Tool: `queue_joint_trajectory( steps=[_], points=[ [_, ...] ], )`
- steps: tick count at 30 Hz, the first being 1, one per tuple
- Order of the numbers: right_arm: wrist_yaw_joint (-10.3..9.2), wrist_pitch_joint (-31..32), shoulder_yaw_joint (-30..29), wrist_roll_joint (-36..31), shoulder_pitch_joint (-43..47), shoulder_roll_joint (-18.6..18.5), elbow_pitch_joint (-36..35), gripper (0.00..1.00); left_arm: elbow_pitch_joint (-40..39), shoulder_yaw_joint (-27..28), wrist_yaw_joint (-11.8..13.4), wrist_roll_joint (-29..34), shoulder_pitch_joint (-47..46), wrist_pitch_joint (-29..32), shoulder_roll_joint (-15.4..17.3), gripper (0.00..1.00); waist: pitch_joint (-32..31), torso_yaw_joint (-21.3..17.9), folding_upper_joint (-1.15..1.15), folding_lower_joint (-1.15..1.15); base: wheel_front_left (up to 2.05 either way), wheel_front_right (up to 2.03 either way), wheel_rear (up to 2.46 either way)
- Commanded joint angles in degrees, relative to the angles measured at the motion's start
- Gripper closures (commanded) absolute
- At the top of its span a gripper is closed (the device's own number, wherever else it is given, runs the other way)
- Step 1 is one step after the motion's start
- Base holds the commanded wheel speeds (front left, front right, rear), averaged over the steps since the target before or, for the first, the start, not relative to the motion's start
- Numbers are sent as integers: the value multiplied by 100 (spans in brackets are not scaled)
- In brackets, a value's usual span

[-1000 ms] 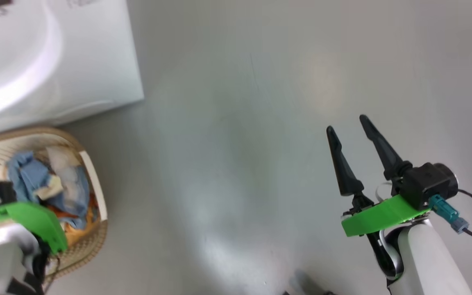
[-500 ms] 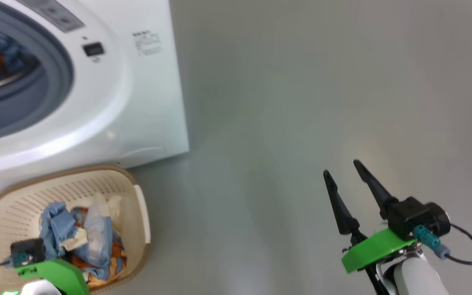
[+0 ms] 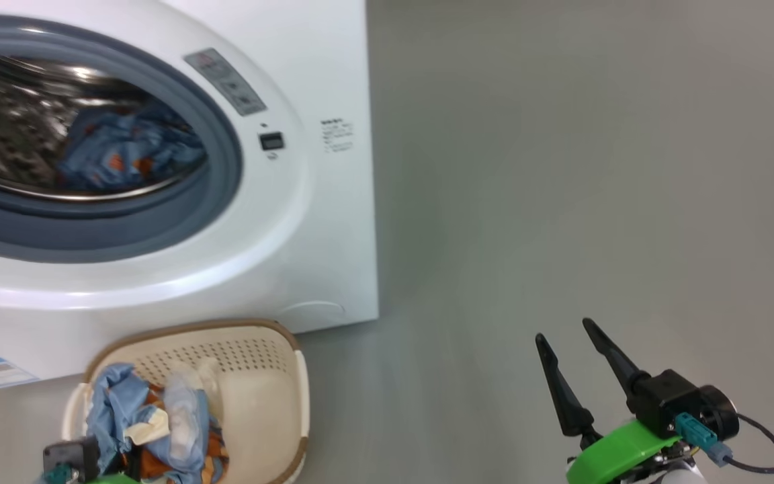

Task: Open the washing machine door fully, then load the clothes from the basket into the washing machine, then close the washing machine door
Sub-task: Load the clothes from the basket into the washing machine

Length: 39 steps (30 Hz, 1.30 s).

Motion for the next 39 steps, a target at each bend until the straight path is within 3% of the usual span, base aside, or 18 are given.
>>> queue_joint_trajectory(
  steps=[1,21,31,39],
  points=[
    [9,-28,108,43,56,-15,-98,0,-343,244,47,63,146,-84,189,100,-424,372,0,0,0,0,0],
    [9,-28,-56,124,319,-15,-90,0,-2694,704,274,519,1357,-85,-227,100,-918,605,0,0,0,0,0],
    [9,-28,-134,169,390,-15,-108,0,-3436,1038,153,718,1724,-85,-540,100,-1046,633,0,0,0,0,0],
    [9,-28,-177,196,392,-15,-152,0,-3591,1135,24,903,1795,-85,-691,100,-1032,632,0,0,0,0,0]
  ],
)
